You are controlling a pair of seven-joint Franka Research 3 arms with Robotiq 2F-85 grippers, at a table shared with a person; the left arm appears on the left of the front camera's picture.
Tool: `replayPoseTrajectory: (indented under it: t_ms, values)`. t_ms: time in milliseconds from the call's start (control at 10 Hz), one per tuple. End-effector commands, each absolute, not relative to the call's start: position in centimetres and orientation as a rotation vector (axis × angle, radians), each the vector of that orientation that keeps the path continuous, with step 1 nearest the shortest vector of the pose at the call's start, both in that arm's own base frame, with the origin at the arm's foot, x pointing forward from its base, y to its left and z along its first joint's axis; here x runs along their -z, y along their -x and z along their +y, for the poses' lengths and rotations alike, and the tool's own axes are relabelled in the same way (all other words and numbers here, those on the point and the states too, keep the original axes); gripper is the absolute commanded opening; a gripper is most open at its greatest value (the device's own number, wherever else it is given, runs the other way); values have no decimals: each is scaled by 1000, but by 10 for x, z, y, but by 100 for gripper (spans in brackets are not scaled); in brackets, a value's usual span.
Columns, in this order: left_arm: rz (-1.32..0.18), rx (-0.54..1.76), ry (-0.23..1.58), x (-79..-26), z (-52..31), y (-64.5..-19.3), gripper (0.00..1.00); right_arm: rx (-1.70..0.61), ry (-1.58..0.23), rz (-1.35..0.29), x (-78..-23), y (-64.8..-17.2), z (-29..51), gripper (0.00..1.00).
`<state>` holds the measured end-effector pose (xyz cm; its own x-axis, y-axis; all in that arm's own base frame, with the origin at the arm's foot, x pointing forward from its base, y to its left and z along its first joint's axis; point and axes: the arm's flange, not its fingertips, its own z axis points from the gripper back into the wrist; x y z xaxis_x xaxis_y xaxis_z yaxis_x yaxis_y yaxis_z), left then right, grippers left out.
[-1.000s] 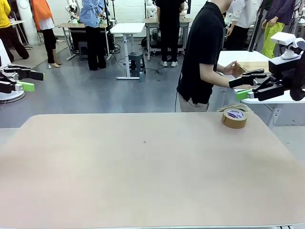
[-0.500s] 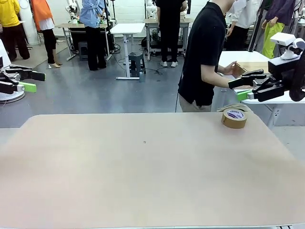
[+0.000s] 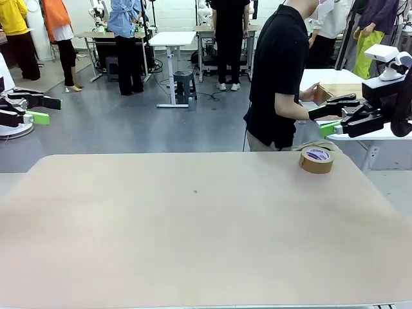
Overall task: Wrap the clocks to prevent damage.
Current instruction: After the human seals the box with tape, release both hands from the side flaps of the Package Box.
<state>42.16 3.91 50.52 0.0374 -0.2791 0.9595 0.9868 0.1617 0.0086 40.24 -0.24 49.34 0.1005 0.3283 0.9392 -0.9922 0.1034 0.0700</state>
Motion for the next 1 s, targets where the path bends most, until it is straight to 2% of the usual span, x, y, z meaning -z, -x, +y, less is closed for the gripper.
replayPoseTrajectory:
  t_ms: [0, 900]
  values:
    - [-1052, 1210, 893, -509, 41, -419, 100, -1218, -926, -947, -493, -406, -2, 100]
    - [-1052, 1210, 893, -509, 41, -419, 100, -1218, -926, -947, -493, -406, -2, 100]
